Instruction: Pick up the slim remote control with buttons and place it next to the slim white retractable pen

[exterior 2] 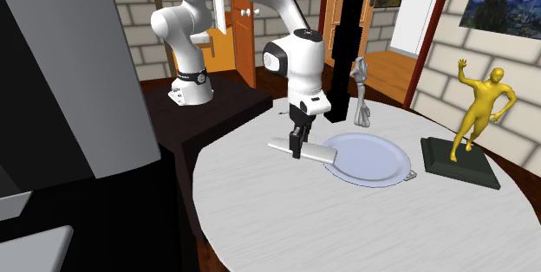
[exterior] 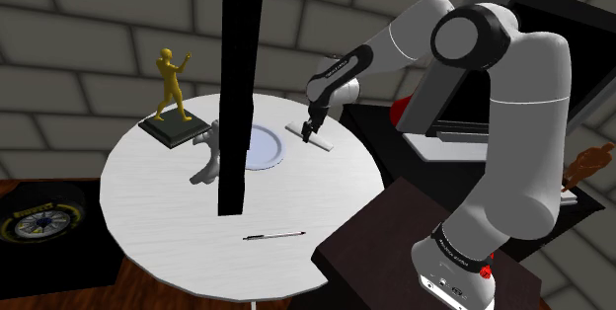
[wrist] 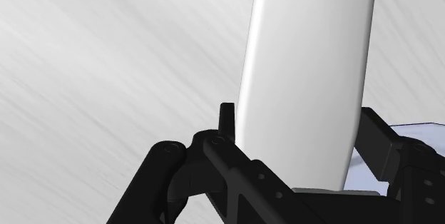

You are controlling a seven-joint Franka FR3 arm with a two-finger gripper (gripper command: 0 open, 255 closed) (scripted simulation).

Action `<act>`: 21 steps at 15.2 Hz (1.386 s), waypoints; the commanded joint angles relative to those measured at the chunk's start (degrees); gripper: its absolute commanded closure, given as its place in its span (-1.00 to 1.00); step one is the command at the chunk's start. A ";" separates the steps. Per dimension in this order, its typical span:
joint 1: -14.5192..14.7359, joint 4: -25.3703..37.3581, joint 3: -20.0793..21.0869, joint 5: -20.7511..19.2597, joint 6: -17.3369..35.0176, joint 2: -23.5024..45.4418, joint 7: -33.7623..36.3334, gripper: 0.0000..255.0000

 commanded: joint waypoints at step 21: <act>20.45 -33.52 3.36 -3.24 17.42 -16.96 24.44 1.00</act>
